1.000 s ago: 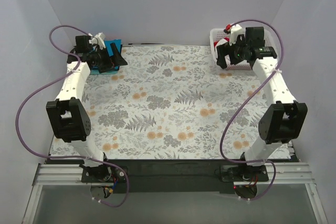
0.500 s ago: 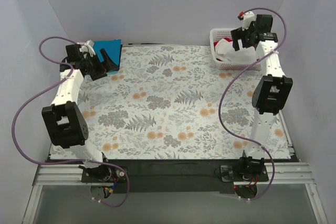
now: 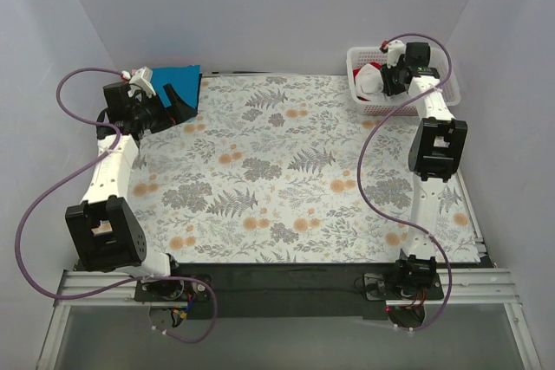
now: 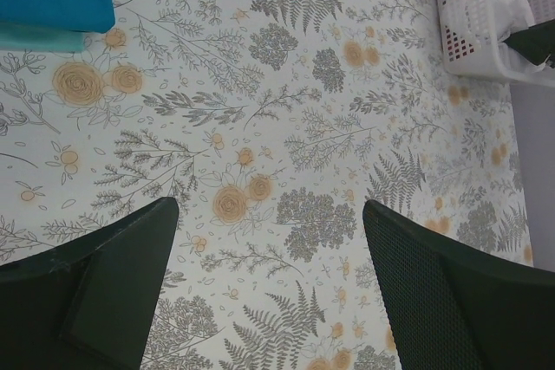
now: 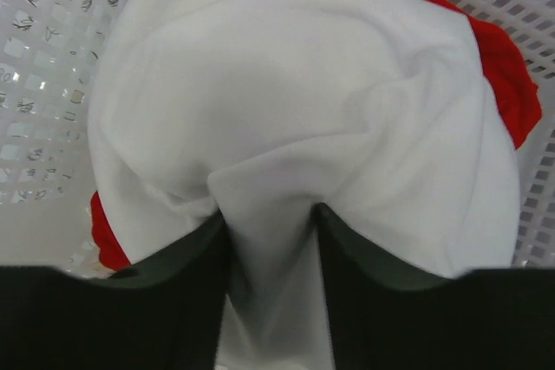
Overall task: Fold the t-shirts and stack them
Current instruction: Grab the tshirt from the pile, then move the tshirt to the center of the board
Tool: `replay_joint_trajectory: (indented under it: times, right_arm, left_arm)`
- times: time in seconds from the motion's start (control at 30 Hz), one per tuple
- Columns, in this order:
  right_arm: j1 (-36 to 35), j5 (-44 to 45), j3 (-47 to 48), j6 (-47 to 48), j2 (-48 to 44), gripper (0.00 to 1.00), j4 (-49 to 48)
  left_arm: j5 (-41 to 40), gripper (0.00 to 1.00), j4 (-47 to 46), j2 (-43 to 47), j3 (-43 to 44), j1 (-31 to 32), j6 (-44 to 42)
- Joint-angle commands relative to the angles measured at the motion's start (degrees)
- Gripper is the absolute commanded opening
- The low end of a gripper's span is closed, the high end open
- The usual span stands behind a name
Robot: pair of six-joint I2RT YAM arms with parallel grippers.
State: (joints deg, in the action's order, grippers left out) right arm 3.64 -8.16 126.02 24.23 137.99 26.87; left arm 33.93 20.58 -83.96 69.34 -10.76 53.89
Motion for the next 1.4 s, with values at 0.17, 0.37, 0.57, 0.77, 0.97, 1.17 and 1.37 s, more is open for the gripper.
replay_joint_trajectory:
  times: [0.17, 0.37, 0.57, 0.77, 0.97, 1.17, 1.37]
  right_arm:
    - [0.23, 0.35, 1.60, -1.72, -9.75, 0.01, -2.79]
    - [-0.74, -11.77, 1.34, -4.98, -22.67, 0.01, -0.78]
    - [-5.55, -22.32, 3.36, -6.73, -32.95, 0.01, 0.99]
    - [-13.65, -27.34, 4.33, -11.56, -40.25, 0.01, 0.99]
    - [-17.09, -31.04, 1.09, -22.28, -43.33, 0.01, -3.67]
    - [-4.73, -31.03, -31.09, -23.78, -54.49, 0.85, -3.84]
    - [11.39, -31.39, -51.38, -16.07, -56.78, 0.98, 0.01]
  left_arm:
    - [-0.18, 0.87, -0.28, -0.23, 2.81, -0.05, -0.63]
    - [1.92, 0.87, 2.61, -1.20, 5.53, -0.05, -2.02]
    - [8.06, 0.87, 10.70, -4.54, 10.81, -0.66, -6.77]
    - [12.56, 0.87, 10.10, -2.79, 10.46, -1.63, -7.04]
    - [14.05, 0.87, 10.18, -1.38, 9.67, -1.89, -7.57]
    - [15.46, 0.87, 13.69, -0.15, 8.80, -1.80, -13.54]
    - [15.22, 0.87, 17.47, 0.82, 2.83, 0.55, -22.59]
